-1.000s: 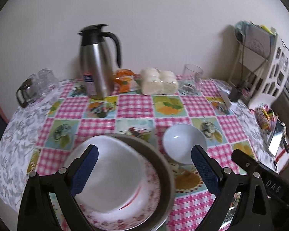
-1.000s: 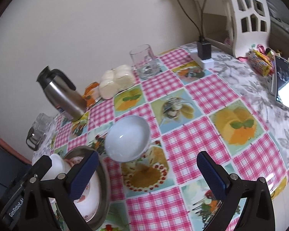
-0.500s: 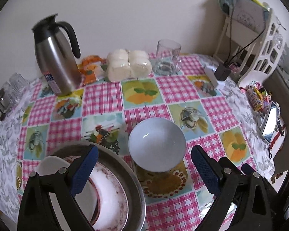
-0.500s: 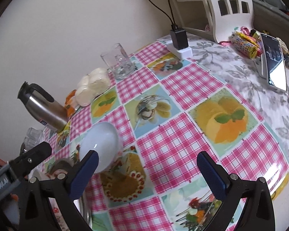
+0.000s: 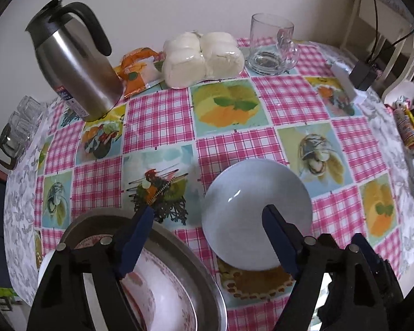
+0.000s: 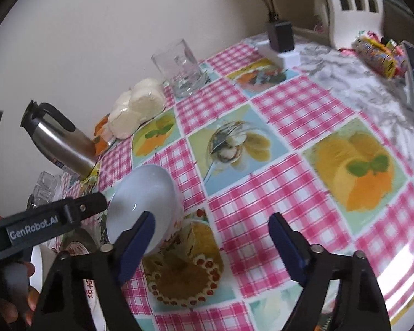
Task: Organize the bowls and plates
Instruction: 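Close the right gripper on the white round bowl's rim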
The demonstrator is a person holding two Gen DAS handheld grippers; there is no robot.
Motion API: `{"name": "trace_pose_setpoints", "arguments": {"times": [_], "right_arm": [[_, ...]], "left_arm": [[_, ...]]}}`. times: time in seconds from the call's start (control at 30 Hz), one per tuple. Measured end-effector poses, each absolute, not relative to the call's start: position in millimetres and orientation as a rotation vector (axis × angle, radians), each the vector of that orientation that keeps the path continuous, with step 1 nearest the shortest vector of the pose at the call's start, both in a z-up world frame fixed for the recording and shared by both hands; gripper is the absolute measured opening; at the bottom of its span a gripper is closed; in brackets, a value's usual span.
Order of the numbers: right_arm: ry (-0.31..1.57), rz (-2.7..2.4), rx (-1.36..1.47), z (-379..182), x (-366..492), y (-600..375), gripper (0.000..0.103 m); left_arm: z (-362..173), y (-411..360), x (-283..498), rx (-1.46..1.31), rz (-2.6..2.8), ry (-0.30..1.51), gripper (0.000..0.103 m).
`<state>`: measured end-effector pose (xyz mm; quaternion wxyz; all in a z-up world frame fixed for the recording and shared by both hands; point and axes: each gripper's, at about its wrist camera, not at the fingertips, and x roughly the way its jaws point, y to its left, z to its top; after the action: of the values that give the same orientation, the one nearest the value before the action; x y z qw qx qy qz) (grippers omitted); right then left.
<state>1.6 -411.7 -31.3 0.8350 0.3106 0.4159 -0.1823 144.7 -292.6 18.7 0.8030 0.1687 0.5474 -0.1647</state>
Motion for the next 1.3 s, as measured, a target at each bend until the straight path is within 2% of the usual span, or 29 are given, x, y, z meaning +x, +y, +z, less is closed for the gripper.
{"name": "trace_pose_setpoints", "arguments": {"times": [0.07,0.13,0.27,0.4,0.5,0.63,0.73,0.9,1.1,1.3], "right_arm": [[0.894,-0.377,0.657,-39,9,-408,0.069],[0.909,-0.367,0.652,-45,16,-404,0.065],[0.925,-0.350,0.656,-55,25,-399,0.055],[0.932,-0.335,0.659,-61,33,-394,0.047],[0.934,-0.326,0.664,-64,37,-390,0.041],[0.936,-0.317,0.662,-67,43,-385,0.035],[0.938,-0.313,0.668,-71,46,-382,0.034],[0.947,-0.296,0.682,-77,50,-378,0.028],[0.942,-0.308,0.694,-77,44,-384,0.025],[0.940,-0.315,0.706,-74,37,-391,0.025]], "left_arm": [[13,-297,147,0.383,-0.351,1.181,0.076],[5,-301,152,0.399,-0.336,1.203,0.064],[-8,-304,161,0.406,-0.322,1.218,0.060],[-24,-305,167,0.395,-0.321,1.262,0.049],[-33,-305,169,0.399,-0.316,1.276,0.045],[-44,-304,171,0.377,-0.320,1.306,0.032],[-47,-305,171,0.366,-0.334,1.309,0.030],[-46,-306,172,0.353,-0.343,1.301,0.029],[-41,-303,169,0.311,-0.383,1.305,0.022],[-40,-308,159,0.296,-0.410,1.302,0.021]]}}
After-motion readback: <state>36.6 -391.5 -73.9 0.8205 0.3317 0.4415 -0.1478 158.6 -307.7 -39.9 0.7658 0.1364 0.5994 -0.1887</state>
